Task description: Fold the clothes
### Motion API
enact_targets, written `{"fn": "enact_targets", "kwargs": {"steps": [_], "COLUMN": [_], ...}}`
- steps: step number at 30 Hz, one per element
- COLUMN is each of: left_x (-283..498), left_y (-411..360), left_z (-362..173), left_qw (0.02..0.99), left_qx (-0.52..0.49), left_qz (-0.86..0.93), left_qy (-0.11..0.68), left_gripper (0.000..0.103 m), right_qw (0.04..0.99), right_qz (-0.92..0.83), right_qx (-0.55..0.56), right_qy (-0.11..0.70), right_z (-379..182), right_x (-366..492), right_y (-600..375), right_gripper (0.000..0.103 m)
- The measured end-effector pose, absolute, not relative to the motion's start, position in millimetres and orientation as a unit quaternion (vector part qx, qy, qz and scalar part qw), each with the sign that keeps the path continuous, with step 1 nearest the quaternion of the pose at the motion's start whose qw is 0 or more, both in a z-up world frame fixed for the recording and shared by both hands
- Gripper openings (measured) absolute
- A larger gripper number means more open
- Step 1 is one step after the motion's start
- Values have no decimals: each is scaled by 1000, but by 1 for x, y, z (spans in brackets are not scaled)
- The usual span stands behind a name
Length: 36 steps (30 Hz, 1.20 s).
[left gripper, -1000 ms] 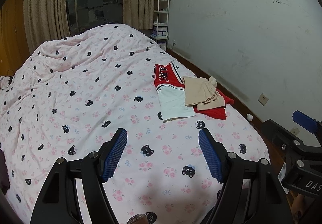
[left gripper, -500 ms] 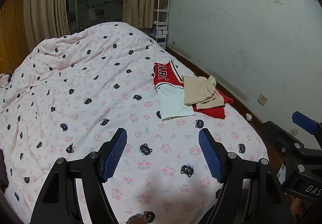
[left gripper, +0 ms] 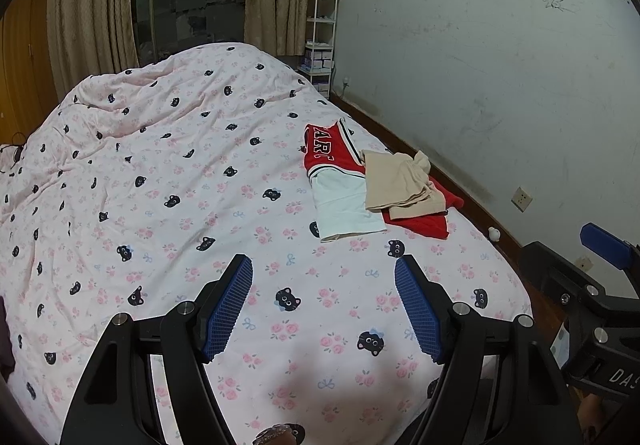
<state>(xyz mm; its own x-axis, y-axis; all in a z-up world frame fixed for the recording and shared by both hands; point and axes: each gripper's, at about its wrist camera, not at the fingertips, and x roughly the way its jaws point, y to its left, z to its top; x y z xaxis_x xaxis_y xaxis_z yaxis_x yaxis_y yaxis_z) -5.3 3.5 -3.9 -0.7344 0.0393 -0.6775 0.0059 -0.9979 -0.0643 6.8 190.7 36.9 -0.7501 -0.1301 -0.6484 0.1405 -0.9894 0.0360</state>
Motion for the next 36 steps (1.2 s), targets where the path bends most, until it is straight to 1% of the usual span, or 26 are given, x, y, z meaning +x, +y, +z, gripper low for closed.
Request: {"fn": "enact_targets", "kwargs": {"steps": [14,31,36], "left_x": [-21,-55,-67], "left_y": [8,11,11], "left_z": [-15,-45,-54], "left_qw": [11,22,23], "left_qx": [-377,-399,-406], "left_qz": [926,916,913], "left_qy": [-23,-26,-31], "left_gripper": [69,69,69], "right_qw": [72,69,68], "right_qz": [-930,-922,-928], "right_qx": [359,380,367], "right_qy": [4,-7,6], "right_z": [19,-18,-29], "right_x": [-13,-64,-90], "right_y": [192,201,197], "right_gripper": [102,102,101]}}
